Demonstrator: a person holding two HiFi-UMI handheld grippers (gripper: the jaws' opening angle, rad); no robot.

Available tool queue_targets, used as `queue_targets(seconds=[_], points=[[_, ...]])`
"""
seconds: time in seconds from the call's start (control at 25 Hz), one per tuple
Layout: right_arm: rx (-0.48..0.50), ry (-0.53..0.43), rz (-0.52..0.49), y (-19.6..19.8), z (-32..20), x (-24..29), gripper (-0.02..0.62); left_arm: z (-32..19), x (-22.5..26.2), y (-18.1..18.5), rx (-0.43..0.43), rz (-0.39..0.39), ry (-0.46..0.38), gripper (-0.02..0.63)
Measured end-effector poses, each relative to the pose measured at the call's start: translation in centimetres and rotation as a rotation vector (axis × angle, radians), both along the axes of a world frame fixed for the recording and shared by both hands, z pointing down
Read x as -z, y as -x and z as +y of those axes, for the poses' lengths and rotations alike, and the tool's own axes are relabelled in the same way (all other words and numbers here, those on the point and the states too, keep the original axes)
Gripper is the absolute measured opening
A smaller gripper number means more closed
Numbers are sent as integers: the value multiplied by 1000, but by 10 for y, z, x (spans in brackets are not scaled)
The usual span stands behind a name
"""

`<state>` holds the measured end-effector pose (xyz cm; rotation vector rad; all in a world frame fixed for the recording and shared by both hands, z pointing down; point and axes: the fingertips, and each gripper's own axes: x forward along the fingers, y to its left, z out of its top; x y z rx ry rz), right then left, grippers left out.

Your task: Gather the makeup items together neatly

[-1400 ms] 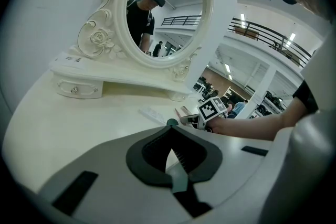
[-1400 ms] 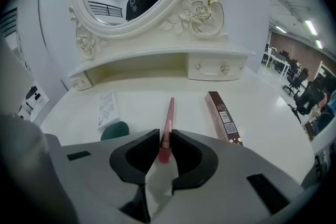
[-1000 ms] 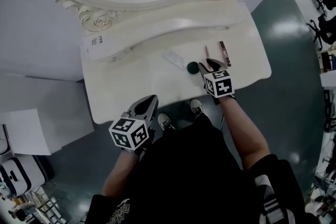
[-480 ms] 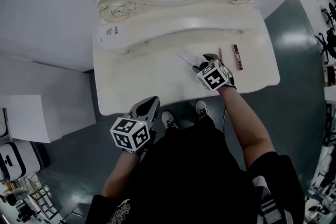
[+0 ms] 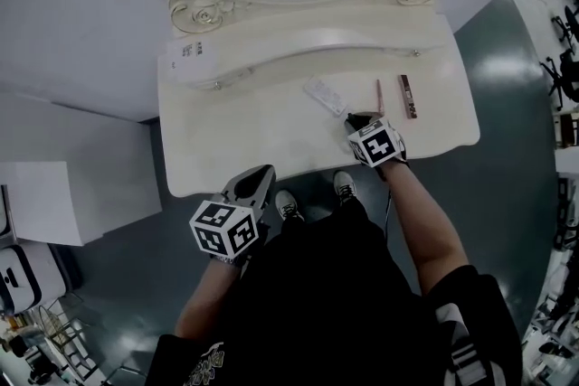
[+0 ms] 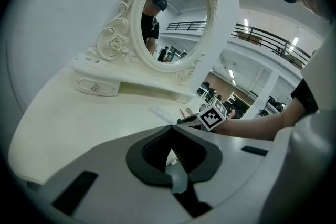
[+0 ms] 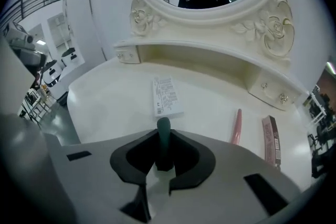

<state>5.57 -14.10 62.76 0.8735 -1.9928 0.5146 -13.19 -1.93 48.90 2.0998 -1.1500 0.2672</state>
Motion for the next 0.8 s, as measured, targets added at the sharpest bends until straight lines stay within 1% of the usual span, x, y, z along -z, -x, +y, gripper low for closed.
queue_targets(seconds=[0.04,0.16,0.24,0.28,0.36,0.44,0.52,0.64,0.8], points=[[2,-9,2,4,4,2,70,0,0,-2,-5,1,-1,8],[7,-55,-6,12,5,15,67,-1,2,-5,-11,5,-3,8],[-50,-104,-18,6,-11,25,67,0,3,-5,-10,4,-5,8],[-87,-113,-25,1,-22,28,67,0,3,-4,-8,3,-6,8],[-147,-110,-37,-8,-44,27,67,2,3,-3,-1,0,-5,8],[-195,-87,-32,-14,-60,22,67,3,3,-1,8,-1,-1,8],[-215,-54,-34,-13,-67,16,67,5,3,3,19,-3,3,8],[-197,-4,-90,8,-59,13,66,6,2,10,37,-5,6,8],[-108,40,-154,49,-30,11,66,5,-1,10,38,4,12,8]])
